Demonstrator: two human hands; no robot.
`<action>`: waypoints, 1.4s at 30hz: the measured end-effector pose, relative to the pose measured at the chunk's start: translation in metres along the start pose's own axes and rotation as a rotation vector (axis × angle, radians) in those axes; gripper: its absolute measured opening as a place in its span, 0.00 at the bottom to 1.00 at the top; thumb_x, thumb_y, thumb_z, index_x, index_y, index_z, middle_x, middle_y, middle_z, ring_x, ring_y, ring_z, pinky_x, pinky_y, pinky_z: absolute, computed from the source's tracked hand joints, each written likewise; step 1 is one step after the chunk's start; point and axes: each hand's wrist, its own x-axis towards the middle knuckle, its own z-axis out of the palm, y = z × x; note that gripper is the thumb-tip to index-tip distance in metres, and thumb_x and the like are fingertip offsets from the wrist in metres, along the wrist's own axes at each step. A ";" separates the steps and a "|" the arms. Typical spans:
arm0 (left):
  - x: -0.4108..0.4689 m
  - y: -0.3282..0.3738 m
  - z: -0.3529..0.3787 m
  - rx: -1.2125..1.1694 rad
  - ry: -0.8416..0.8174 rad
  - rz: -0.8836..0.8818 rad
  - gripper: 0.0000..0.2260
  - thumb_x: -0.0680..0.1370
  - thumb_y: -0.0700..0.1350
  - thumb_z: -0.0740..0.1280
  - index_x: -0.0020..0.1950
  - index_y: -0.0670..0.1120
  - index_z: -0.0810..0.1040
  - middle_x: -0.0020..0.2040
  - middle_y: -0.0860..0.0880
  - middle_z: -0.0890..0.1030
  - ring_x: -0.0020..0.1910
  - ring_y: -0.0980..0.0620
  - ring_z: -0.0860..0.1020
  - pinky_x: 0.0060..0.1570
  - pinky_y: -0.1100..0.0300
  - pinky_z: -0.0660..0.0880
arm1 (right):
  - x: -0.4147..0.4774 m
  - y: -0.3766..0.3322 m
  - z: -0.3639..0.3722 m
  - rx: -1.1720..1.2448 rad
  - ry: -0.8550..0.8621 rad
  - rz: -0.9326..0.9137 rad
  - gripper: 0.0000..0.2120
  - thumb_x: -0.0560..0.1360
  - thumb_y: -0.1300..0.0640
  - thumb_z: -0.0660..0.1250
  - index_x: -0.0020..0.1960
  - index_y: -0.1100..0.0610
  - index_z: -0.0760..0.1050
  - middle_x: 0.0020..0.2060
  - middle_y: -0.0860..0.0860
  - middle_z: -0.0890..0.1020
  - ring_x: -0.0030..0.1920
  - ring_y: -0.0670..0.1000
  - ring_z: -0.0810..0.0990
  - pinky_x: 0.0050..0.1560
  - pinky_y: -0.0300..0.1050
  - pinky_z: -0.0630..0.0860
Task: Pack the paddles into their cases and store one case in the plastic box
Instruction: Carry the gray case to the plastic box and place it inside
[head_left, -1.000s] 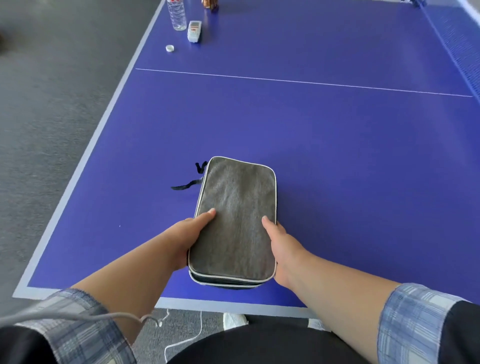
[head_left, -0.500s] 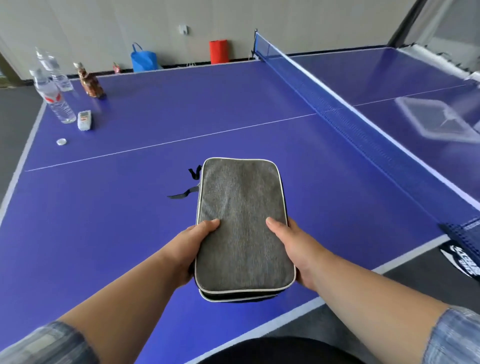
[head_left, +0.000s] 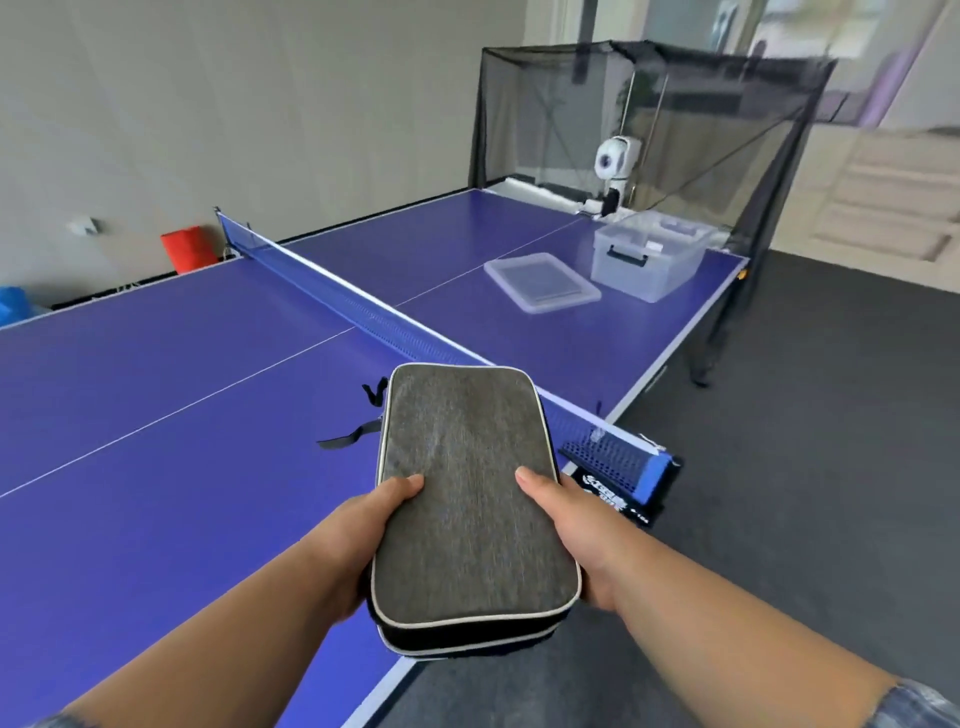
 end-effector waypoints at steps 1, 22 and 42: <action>0.005 0.006 0.029 0.006 -0.021 0.003 0.22 0.75 0.58 0.70 0.59 0.42 0.81 0.51 0.42 0.86 0.49 0.42 0.85 0.50 0.46 0.78 | -0.006 -0.010 -0.029 0.016 0.014 0.000 0.15 0.77 0.43 0.70 0.62 0.45 0.76 0.49 0.48 0.88 0.48 0.51 0.88 0.41 0.47 0.83; 0.172 0.093 0.396 0.053 -0.225 -0.015 0.18 0.75 0.55 0.71 0.56 0.42 0.82 0.48 0.41 0.87 0.43 0.44 0.86 0.39 0.52 0.80 | 0.024 -0.123 -0.382 0.223 0.273 0.003 0.23 0.77 0.43 0.70 0.67 0.54 0.76 0.52 0.53 0.88 0.51 0.54 0.87 0.47 0.50 0.82; 0.415 0.262 0.659 0.069 -0.247 0.005 0.16 0.76 0.53 0.70 0.54 0.41 0.82 0.46 0.40 0.87 0.39 0.43 0.86 0.40 0.51 0.77 | 0.215 -0.317 -0.659 0.207 0.317 -0.087 0.28 0.78 0.41 0.67 0.74 0.48 0.68 0.60 0.50 0.84 0.57 0.53 0.84 0.60 0.54 0.80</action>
